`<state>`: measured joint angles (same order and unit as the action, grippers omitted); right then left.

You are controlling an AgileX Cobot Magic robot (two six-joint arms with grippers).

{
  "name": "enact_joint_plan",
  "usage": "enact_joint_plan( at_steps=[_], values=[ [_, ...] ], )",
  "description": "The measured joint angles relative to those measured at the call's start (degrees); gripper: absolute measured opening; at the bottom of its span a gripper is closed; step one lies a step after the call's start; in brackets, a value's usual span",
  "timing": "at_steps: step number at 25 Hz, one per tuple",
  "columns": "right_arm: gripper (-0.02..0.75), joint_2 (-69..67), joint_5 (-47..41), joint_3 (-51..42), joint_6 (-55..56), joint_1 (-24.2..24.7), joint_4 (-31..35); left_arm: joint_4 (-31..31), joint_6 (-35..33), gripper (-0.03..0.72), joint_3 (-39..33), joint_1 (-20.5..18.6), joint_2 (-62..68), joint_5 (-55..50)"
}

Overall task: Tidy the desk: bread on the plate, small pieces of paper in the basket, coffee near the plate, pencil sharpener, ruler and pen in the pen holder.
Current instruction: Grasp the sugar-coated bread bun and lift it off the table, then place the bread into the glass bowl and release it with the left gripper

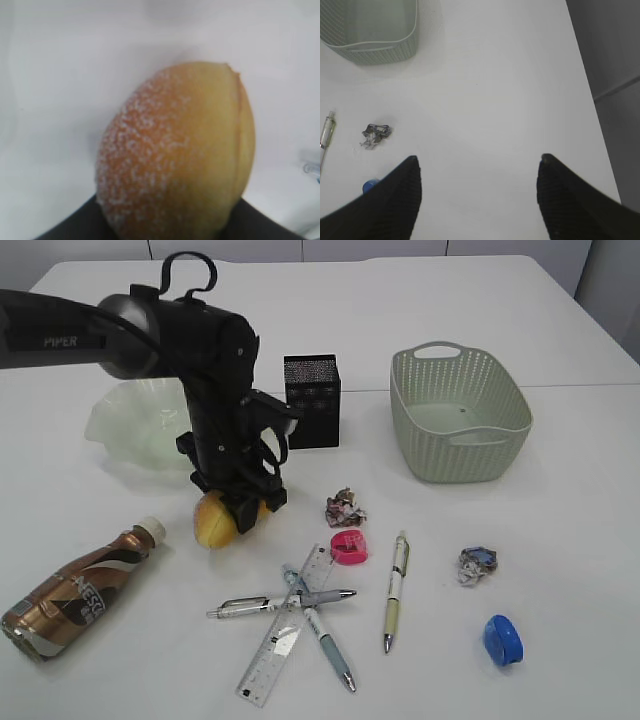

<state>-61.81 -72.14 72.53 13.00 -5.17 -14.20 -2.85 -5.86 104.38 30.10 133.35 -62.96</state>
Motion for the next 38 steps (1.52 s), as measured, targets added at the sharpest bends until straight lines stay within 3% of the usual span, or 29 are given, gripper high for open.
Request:
enact_joint_plan(
  at_steps=[7, 12, 20, 30, 38],
  values=[
    [0.559, 0.0, 0.0, 0.0, 0.0, 0.0, -0.3, 3.9, 2.3, 0.230, 16.5, 0.0, -0.1, -6.7],
    [0.559, 0.0, 0.0, 0.0, 0.0, 0.0, -0.3, 3.6, 3.5, 0.230, 23.9, 0.0, -0.2, -7.3],
    [0.560, 0.0, 0.0, 0.0, 0.0, 0.0, -0.3, -10.3, 6.6, 0.230, 25.2, -4.8, -0.3, -7.0],
    [0.559, 0.0, 0.0, 0.0, 0.0, 0.0, -0.3, -10.2, 11.7, 0.230, 25.3, -15.4, 1.4, 1.7],
    [0.560, 0.0, 0.0, 0.0, 0.0, 0.0, -0.3, -8.3, 12.0, 0.230, 25.3, -16.6, 6.3, 7.0]
  ],
)
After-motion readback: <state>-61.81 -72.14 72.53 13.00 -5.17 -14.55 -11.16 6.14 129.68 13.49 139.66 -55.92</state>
